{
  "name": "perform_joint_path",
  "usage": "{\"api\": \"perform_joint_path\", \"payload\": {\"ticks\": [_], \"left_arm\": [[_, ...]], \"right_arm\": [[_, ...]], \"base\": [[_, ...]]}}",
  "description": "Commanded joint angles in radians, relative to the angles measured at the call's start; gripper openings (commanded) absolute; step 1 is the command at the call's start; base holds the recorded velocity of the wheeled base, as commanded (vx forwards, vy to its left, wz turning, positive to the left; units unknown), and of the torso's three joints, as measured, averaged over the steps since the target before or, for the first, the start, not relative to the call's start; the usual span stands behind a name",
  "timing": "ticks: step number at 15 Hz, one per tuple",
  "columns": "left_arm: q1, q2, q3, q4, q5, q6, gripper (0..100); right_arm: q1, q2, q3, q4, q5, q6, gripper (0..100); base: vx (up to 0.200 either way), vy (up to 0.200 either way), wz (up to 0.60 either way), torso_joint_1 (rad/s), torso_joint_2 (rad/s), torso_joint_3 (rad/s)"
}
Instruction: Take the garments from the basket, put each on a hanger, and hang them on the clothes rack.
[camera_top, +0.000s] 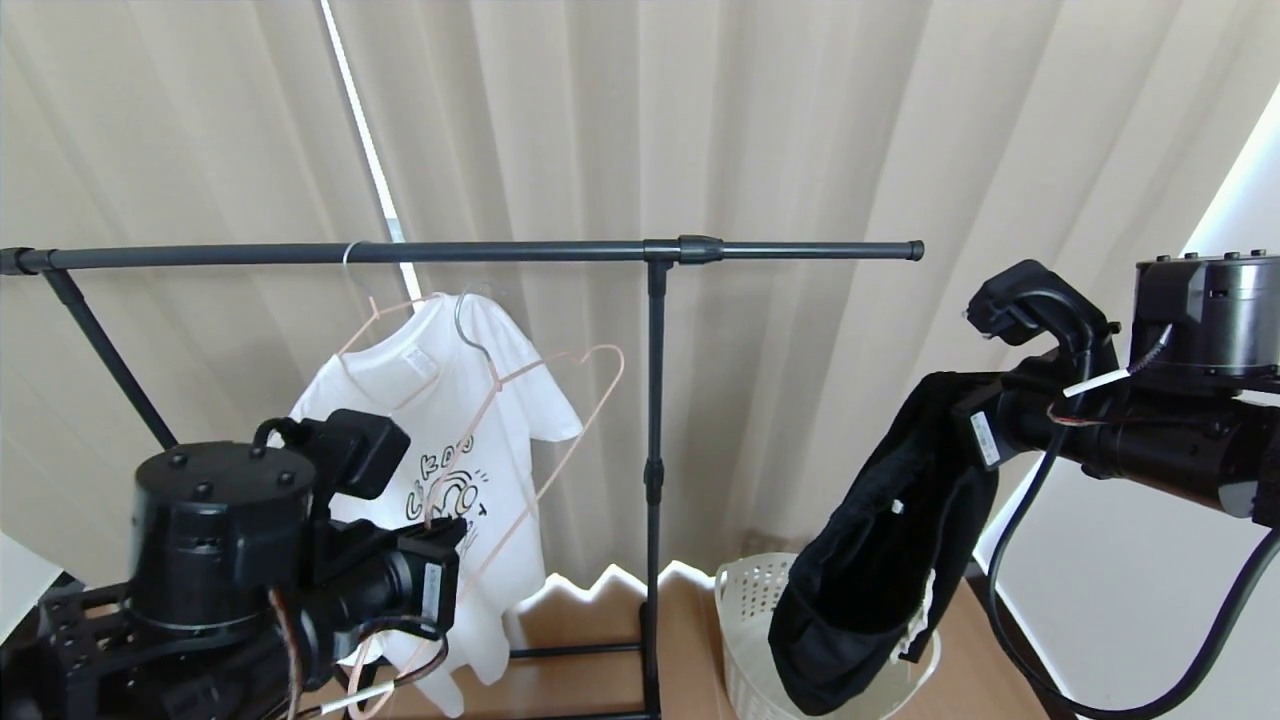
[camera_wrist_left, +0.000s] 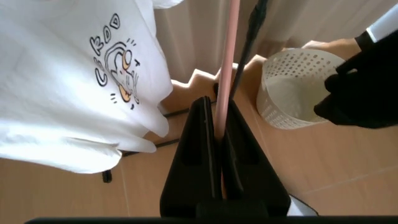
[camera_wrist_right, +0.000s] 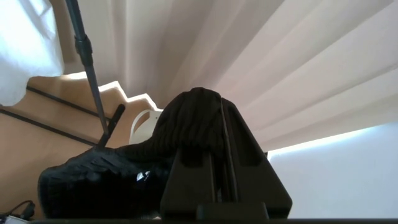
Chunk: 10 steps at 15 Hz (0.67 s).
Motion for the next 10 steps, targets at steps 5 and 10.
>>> {"api": "perform_joint_path", "payload": {"ticks": [5,10], "left_arm": [[0.001,-0.139,0.269,-0.230,-0.214,0.051,0],[-0.005,-0.118,0.289,-0.261,-0.315,0.179,0]], "right_arm": [[0.017,-0.001,0.008,-0.002,-0.005,-0.001,0],[0.056,0.008,-0.007,-0.005,-0.121,0.001,0]], "base": [[0.000,0.000,0.00,0.000,0.00,0.000],[0.000,0.000,0.00,0.000,0.00,0.000]]}}
